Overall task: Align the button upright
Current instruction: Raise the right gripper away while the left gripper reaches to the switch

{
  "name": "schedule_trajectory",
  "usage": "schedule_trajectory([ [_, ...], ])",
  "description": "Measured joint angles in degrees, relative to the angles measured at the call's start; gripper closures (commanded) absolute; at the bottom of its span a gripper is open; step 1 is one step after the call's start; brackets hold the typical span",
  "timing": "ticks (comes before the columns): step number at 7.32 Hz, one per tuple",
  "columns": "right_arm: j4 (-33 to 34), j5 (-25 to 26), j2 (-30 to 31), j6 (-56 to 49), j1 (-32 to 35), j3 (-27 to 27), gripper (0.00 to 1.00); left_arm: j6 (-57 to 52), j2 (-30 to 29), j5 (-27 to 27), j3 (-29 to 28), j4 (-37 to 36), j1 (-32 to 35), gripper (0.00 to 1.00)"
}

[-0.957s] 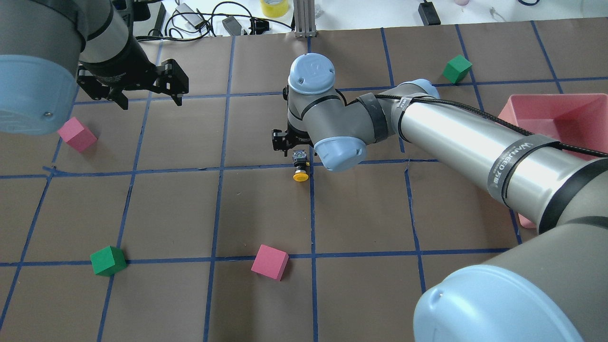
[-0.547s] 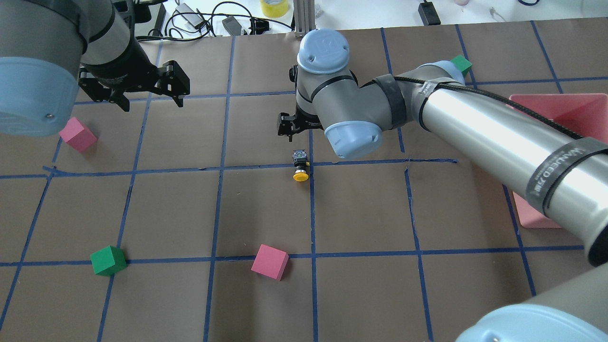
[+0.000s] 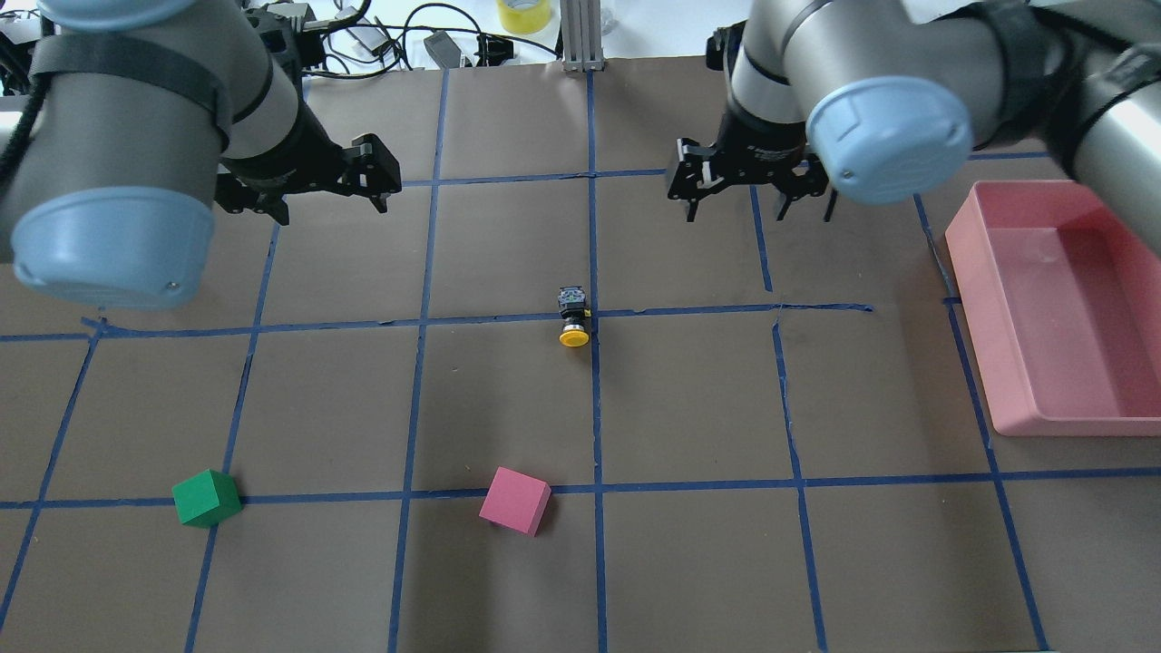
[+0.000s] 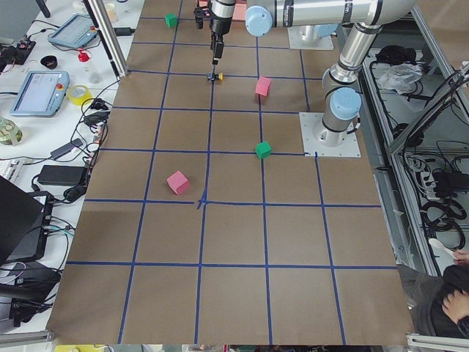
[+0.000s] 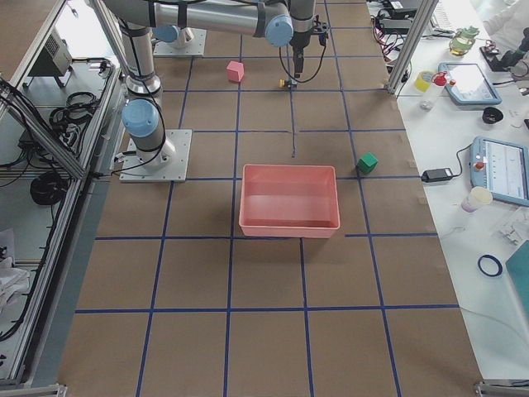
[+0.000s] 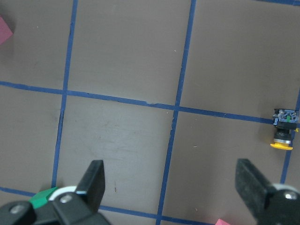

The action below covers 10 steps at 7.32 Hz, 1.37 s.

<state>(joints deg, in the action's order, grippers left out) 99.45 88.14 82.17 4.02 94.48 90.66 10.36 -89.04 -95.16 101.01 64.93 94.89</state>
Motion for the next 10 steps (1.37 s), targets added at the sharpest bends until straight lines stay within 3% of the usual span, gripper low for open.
schedule_trajectory([
  [2,-4.47,1.97,6.86,-6.18,-4.38,-0.62,0.00,1.52,-0.54,-0.06,8.27,-16.83,3.55,0.00],
  [4,-5.55,2.03,8.95,-7.30,-5.03,-0.62,0.00,2.23,-1.89,-1.30,17.20,-34.95,6.66,0.00],
  [10,-5.93,2.50,8.77,-7.54,-5.30,0.01,0.00,11.01,-13.54,-10.07,27.37,-60.93,18.22,0.02],
])
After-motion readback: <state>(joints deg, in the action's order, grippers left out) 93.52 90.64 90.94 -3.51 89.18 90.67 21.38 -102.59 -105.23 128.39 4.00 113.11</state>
